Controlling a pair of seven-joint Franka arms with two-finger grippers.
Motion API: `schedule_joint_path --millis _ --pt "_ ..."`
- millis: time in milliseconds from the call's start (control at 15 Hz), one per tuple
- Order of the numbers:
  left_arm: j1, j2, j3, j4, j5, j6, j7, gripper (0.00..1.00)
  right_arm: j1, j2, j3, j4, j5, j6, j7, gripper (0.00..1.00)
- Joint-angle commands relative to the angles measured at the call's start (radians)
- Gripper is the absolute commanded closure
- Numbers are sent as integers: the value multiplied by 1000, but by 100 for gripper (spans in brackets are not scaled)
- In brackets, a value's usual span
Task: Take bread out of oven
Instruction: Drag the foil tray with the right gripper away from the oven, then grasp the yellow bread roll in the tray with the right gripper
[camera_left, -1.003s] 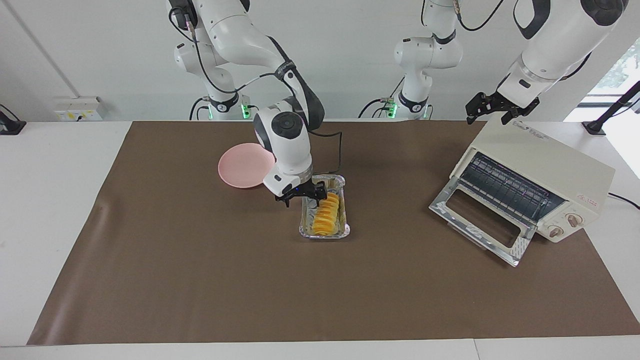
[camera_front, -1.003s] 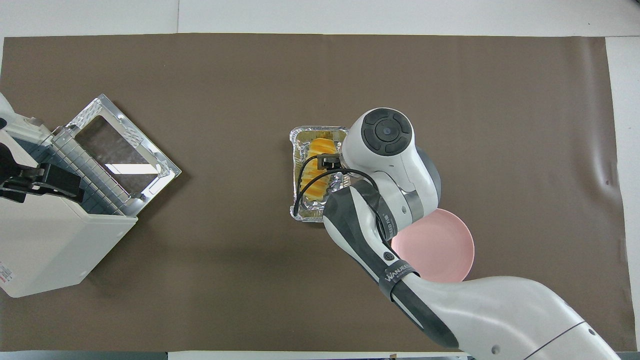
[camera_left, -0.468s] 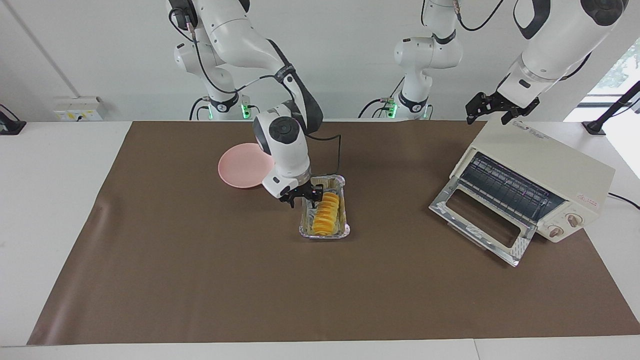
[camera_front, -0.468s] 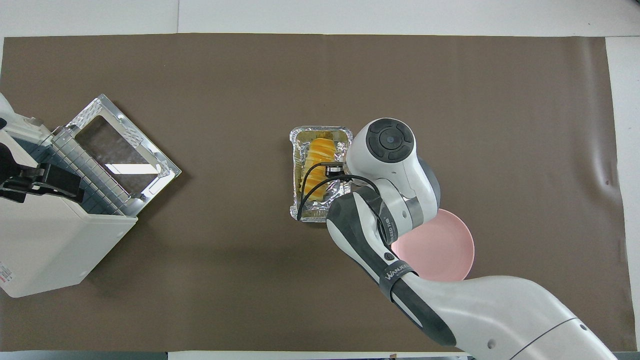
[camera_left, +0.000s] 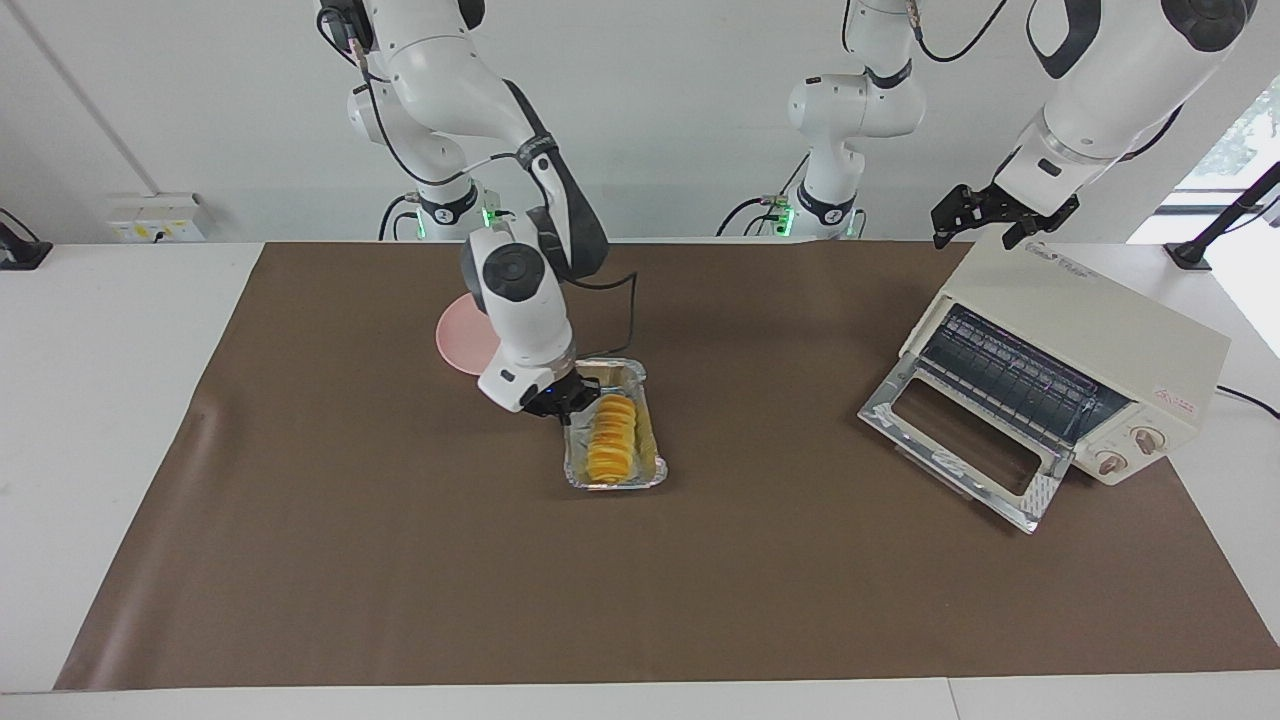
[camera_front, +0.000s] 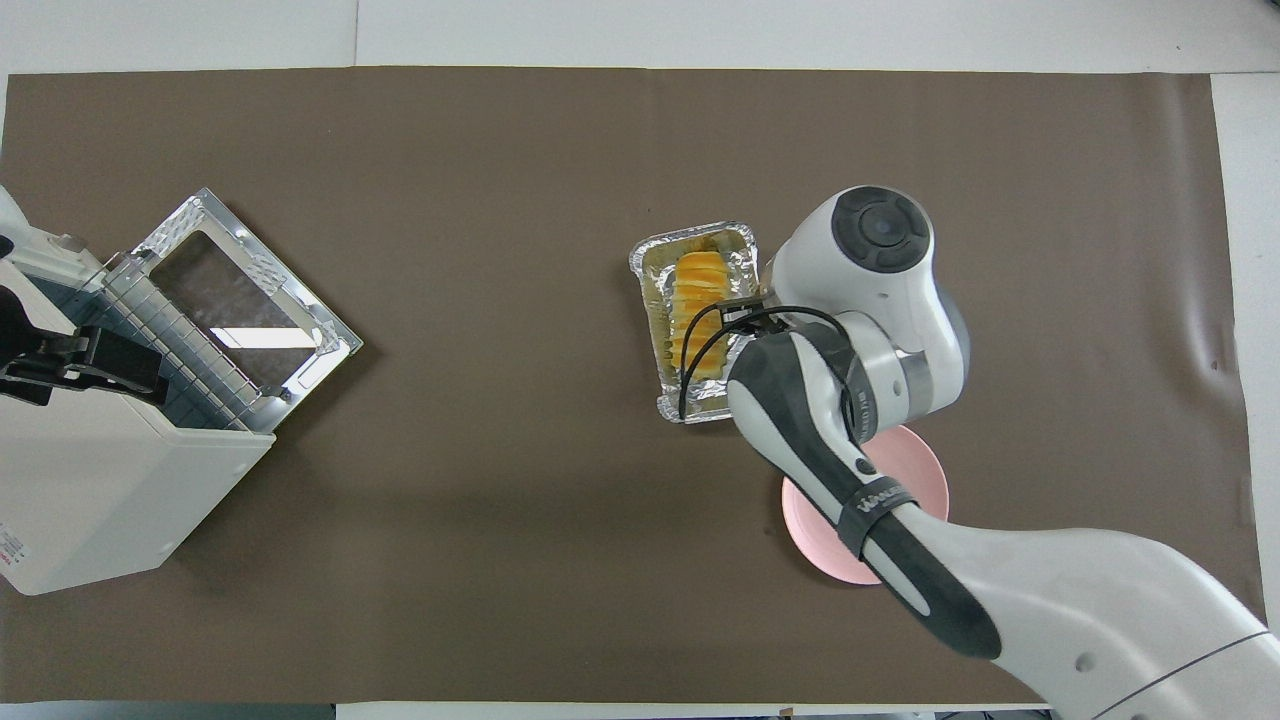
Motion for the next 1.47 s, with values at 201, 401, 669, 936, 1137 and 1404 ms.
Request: schedule_joint_path --millis 201,401,669,936,1137,1404 --pt "10 -7 -4 1 -7 -6 4 0 -254 -10 9 -22 30 -3 -223 100" --pt "10 -7 -4 1 -7 -6 4 0 -292 -11 9 -62 83 23 -260 100" --pt "10 -7 -3 1 -7 -4 4 0 -311 -15 5 -62 105 17 -271 1" --pt "9 -7 -4 1 -8 -6 4 0 -305 -34 2 41 37 -58 -261 0" --pt "9 -7 -4 1 -7 -6 4 0 -288 -33 6 59 36 -69 -176 0" --pt "9 -7 -4 1 -8 -4 4 0 -242 -24 8 17 37 7 -50 0"
